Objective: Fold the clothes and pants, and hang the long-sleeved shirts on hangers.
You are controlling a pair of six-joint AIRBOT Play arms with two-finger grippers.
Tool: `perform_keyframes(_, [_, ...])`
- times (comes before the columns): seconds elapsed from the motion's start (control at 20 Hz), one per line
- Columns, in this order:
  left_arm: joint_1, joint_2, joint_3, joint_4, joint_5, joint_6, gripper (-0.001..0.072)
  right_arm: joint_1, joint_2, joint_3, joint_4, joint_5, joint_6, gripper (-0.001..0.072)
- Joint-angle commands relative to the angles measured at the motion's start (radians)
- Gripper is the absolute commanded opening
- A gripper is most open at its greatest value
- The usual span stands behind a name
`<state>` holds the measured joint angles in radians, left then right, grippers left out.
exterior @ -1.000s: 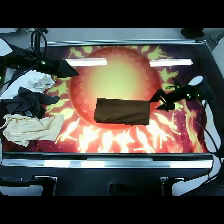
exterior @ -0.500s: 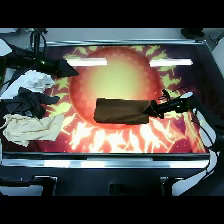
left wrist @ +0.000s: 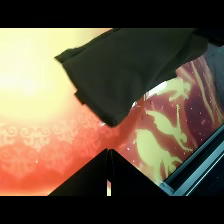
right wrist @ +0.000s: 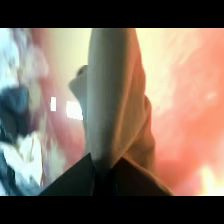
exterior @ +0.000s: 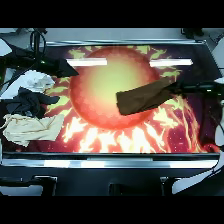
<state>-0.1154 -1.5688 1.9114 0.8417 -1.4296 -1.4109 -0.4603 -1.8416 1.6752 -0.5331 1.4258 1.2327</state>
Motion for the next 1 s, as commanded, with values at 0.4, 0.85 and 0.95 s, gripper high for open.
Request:
perform_keyframes(0.4, [0.0,-0.001,0.0,0.0,0.001,-0.029,0.002,-0.641,0.047,0.234,-0.246,0.116,0.377,0.0045])
perform_keyframes(0.85, [0.0,-0.001,0.0,0.0,0.002,-0.029,0.0019,-0.733,0.193,-0.052,-0.791,0.18,0.496,0.0045])
perform_keyframes(0.95, [0.0,-0.002,0.0,0.0,0.012,-0.029,0.0019,-0.733,0.266,-0.233,-0.832,0.104,0.495,0.0046])
